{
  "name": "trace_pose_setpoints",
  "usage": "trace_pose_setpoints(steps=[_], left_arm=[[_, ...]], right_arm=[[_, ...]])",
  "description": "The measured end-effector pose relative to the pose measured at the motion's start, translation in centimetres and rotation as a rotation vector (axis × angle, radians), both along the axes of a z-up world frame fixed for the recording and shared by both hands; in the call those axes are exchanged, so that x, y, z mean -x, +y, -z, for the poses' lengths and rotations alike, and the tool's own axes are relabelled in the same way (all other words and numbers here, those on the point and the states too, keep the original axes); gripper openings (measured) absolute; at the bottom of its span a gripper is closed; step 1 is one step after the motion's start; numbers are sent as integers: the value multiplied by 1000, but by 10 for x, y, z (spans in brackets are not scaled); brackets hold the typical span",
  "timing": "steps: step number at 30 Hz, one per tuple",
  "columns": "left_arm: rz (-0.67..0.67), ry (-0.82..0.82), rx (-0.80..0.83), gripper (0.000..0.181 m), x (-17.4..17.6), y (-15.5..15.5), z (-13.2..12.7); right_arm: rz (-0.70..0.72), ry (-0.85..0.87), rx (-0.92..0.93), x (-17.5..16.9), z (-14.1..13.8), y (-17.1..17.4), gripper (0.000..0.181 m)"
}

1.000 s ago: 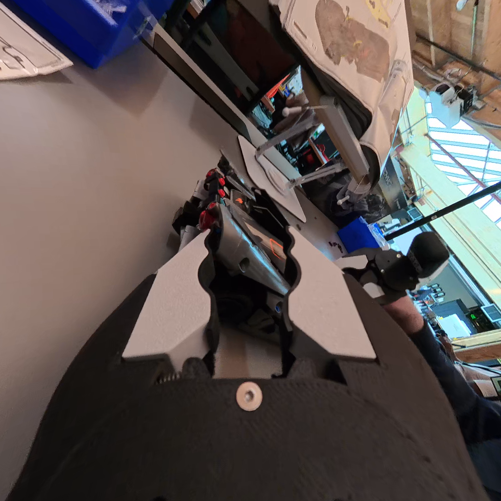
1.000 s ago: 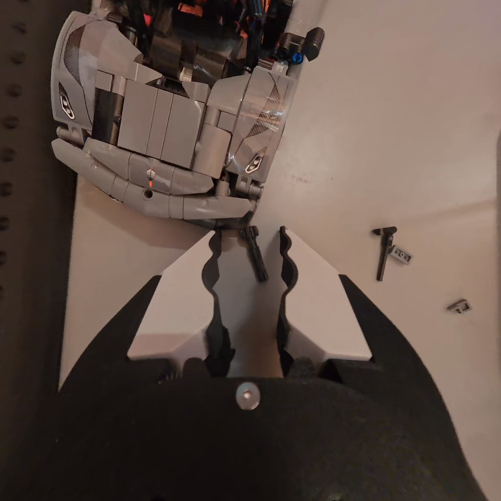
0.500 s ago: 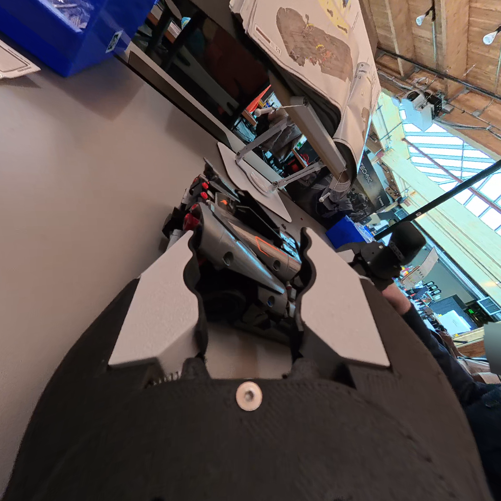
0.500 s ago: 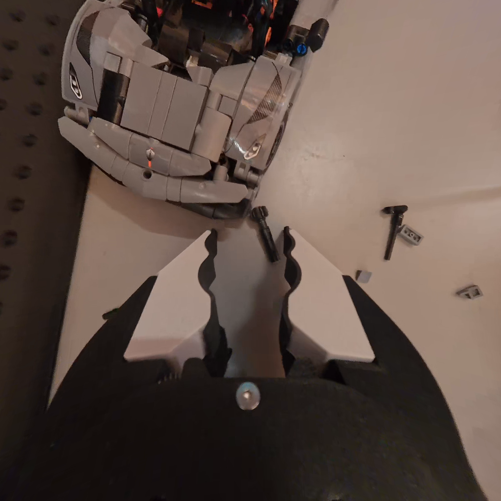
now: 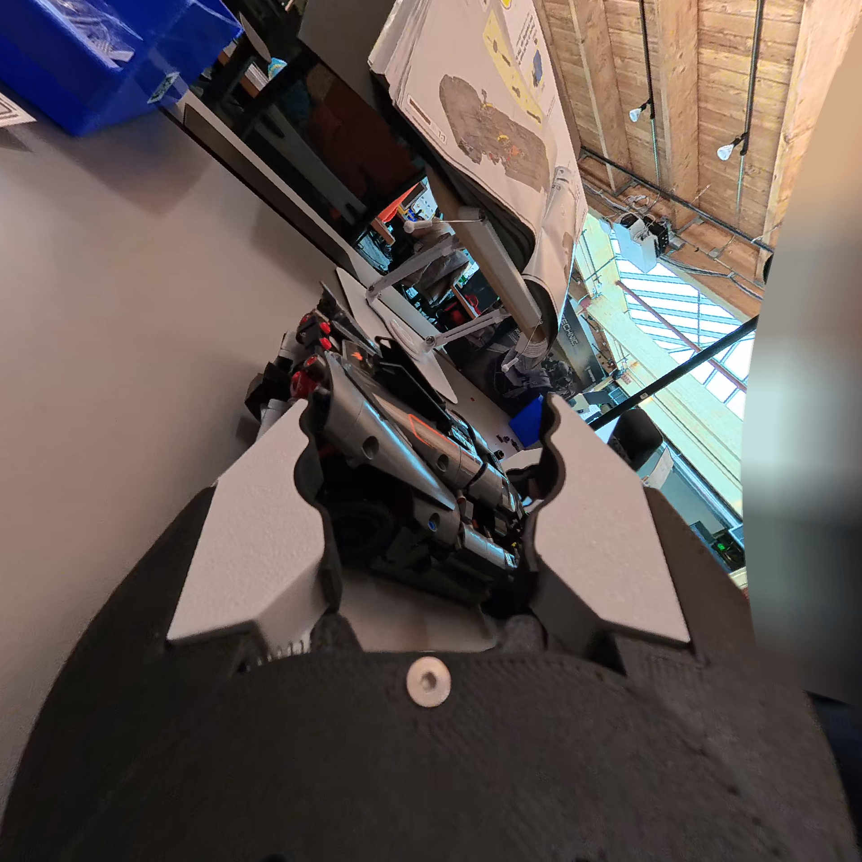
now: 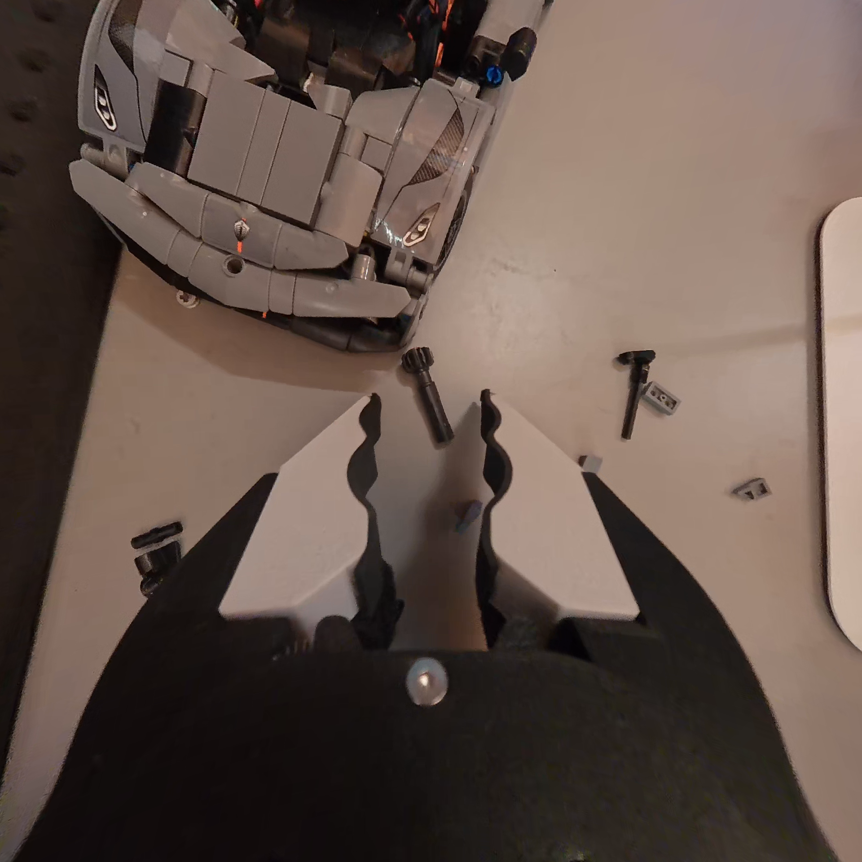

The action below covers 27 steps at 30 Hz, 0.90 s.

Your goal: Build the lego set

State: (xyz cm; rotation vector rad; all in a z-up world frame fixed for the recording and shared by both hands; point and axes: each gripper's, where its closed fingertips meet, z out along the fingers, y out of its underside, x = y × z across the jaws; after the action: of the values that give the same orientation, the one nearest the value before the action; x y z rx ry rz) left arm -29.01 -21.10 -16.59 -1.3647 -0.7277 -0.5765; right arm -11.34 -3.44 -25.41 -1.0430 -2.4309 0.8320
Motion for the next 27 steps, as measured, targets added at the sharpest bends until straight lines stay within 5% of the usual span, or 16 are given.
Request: trace_pose_setpoints(steps=[16, 23, 27], left_arm=[[-10, -40, -48, 95, 6, -4, -4], [-98, -12, -81, 94, 11, -17, -9], [-194, 46, -140, 98, 13, -37, -21]], right_arm=[[7, -51, -41, -7, 2, 8, 11], [24, -64, -28, -9, -2, 9, 4], [57, -6, 76, -6, -26, 10, 4]])
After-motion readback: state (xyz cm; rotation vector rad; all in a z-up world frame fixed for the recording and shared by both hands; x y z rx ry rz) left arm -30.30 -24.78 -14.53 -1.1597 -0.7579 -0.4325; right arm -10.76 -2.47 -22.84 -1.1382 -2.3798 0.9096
